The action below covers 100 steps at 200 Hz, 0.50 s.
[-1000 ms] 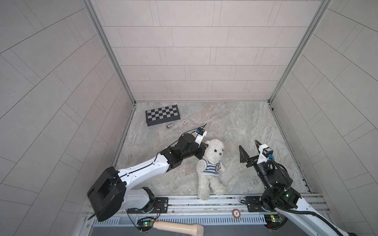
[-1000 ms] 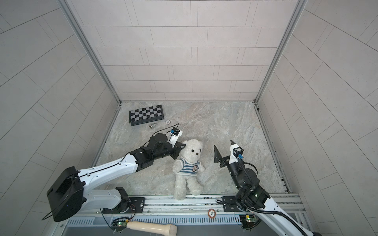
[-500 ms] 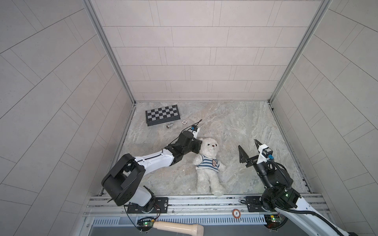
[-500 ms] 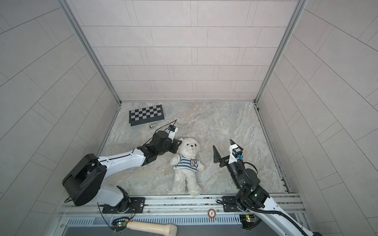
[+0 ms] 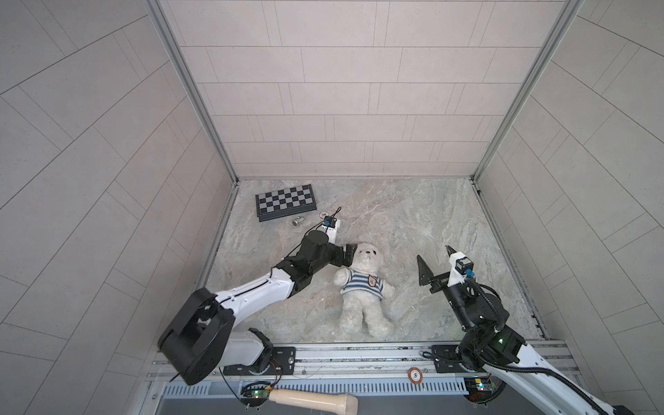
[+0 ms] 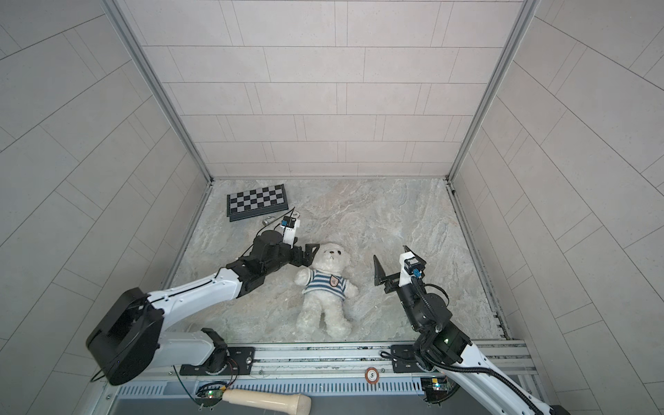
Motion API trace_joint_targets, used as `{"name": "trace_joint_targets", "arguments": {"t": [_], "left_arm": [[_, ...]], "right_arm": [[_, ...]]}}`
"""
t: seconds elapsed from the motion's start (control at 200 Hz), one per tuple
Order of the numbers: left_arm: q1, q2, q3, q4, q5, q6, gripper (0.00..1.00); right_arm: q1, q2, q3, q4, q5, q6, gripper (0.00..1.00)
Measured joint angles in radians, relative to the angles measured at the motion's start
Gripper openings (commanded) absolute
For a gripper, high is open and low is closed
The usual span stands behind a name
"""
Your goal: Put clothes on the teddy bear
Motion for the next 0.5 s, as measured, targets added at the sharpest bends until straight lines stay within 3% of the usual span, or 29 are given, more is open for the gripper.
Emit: {"name": "trace_joint_targets", "arguments": {"t": [0.215,0.501], "left_arm": [[0.0,-0.287,-0.073,-0.059,-0.196,0.05,1.0],[0.013,-0.638,-0.275,-0.096,-0.597,0.11,1.0]], "right_arm": [[-0.064,0.078,0.025,-0.06,0.028,0.009,1.0],[-0.251,0.245,0.12,-0.114,-0.004,0.075,0.99]]}}
